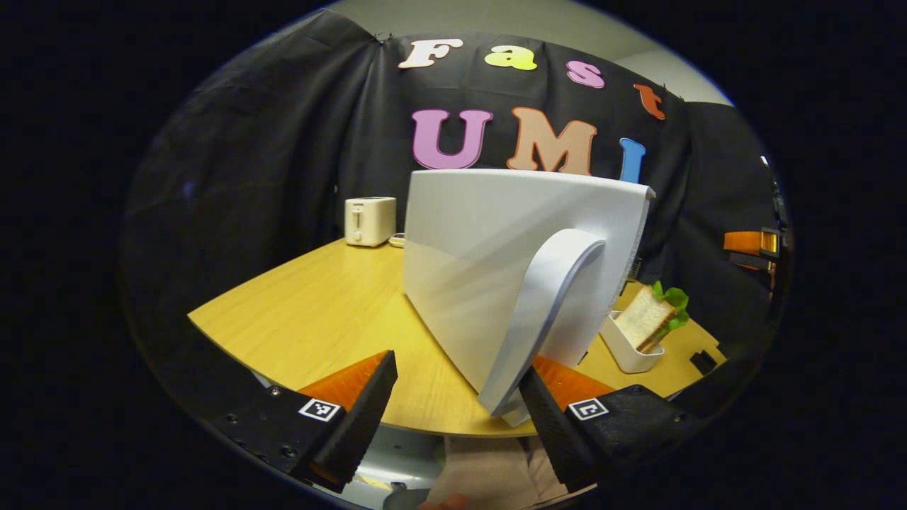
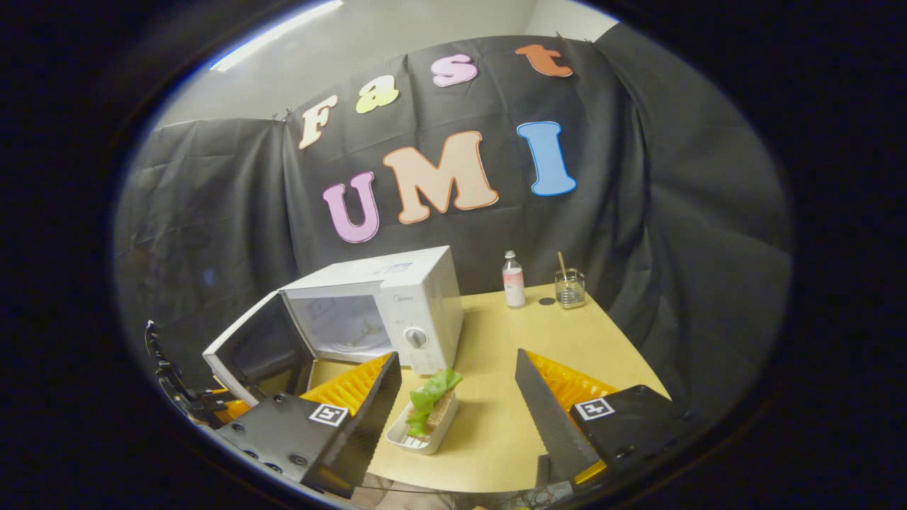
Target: Open the microwave oven with the left hand, put the food in, and close the microwave oven.
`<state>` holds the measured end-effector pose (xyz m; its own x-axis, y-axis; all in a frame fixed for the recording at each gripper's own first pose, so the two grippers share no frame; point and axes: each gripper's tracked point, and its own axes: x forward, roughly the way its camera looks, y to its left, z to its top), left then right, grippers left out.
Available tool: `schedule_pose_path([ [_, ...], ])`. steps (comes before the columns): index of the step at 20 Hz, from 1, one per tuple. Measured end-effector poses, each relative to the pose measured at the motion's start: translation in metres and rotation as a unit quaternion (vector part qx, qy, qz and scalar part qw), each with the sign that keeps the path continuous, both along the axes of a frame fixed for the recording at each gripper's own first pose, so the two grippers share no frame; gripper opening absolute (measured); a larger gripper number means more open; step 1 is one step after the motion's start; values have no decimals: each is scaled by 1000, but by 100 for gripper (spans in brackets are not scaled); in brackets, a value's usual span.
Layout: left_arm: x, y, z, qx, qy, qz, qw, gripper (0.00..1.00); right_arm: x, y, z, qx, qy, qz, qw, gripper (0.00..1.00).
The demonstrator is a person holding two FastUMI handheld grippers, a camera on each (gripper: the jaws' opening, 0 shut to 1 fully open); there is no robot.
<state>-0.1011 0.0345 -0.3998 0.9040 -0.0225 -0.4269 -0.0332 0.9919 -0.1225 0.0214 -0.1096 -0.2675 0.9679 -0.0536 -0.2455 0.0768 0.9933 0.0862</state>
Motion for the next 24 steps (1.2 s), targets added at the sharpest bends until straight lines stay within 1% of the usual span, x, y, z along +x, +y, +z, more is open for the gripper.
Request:
schedule_pose_path([
  [2,-14,37,9,28,-9,43,999,100,4,4,-8,1,8,6,1000,92],
  [5,-37,89,19,58,-14,104,993,100,10,11,-19,9,20,15,1000,92],
  [8,-56,147,38,98,-28,172,980,100,15,14,-23,14,27,18,999,91],
  [10,-66,175,57,117,-44,206,971,100,20,17,-25,17,31,20,999,91],
  [11,-69,186,68,124,-54,220,966,98,21,18,-28,18,34,21,999,99],
  [12,-70,194,80,129,-66,232,962,96,23,21,-29,20,38,23,999,99],
  [14,-69,207,99,126,-88,250,956,96,24,25,-34,27,51,27,998,99],
  [16,-65,213,114,108,-109,260,953,95,25,29,-40,31,68,30,997,100],
  [17,-63,216,120,100,-118,261,953,95,26,29,-44,30,78,32,996,92],
  [18,-61,222,124,97,-126,265,951,93,26,28,-47,31,88,30,995,92],
  [19,-58,227,130,100,-130,269,949,95,29,27,-50,33,97,28,994,91],
  [20,-56,231,131,105,-132,270,948,99,31,26,-54,33,107,25,993,100],
  [21,-52,232,132,109,-133,271,947,95,34,24,-57,34,118,22,992,99],
  [22,-48,233,132,110,-136,268,947,95,36,25,-62,38,131,25,990,91],
  [24,-37,228,132,98,-139,257,951,95,41,26,-75,59,165,27,984,91],
])
